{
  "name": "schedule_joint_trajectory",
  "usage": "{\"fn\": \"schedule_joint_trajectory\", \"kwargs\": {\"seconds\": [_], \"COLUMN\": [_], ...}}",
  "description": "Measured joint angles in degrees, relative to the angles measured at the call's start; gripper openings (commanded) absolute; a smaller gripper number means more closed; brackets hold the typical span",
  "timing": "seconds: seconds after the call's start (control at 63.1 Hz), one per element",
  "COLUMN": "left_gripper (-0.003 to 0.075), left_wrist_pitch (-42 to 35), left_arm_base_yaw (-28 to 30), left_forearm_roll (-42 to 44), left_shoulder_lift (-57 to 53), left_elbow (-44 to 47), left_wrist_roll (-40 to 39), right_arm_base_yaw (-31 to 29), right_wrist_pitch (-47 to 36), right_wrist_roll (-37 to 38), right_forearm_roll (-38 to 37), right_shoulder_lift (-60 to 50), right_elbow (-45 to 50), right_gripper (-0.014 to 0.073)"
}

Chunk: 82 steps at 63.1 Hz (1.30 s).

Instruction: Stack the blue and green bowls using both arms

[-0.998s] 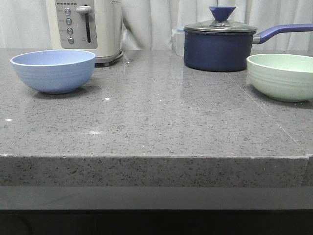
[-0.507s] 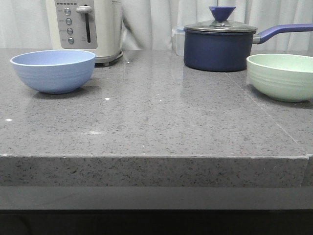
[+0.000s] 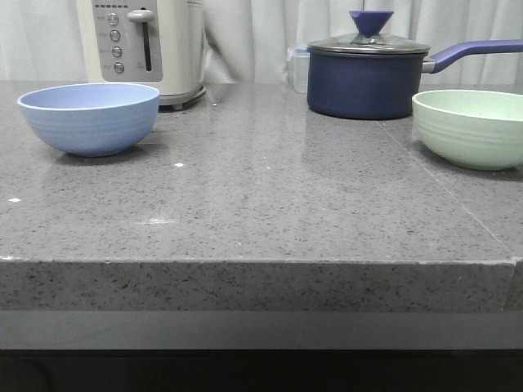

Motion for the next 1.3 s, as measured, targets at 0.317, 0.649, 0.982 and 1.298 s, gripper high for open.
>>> {"fn": "schedule_joint_trajectory", "kwargs": {"seconds": [0.317, 0.649, 0.982, 1.298], "left_gripper": [-0.0020, -0.0020, 0.0475, 0.0512], "left_wrist_pitch": [15.16, 15.95, 12.76, 9.34], "left_arm_base_yaw": [0.00, 0.00, 0.00, -3.42], "left_forearm_roll": [0.00, 0.00, 0.10, -2.38], "left_shoulder_lift": [19.10, 29.69, 34.61, 34.85], "left_elbow": [-15.92, -15.94, -15.94, -15.98], "left_wrist_roll": [0.00, 0.00, 0.00, 3.23], "right_arm_base_yaw": [0.00, 0.00, 0.00, 0.00], "right_wrist_pitch": [15.04, 17.38, 17.38, 23.22], "right_wrist_roll": [0.00, 0.00, 0.00, 0.00], "right_forearm_roll": [-1.80, -1.80, -1.80, -1.45], "right_shoulder_lift": [17.06, 29.48, 34.93, 39.65], "right_elbow": [-14.49, -14.51, -14.51, -19.92], "right_gripper": [-0.0054, -0.0049, 0.0586, 0.0563]}}
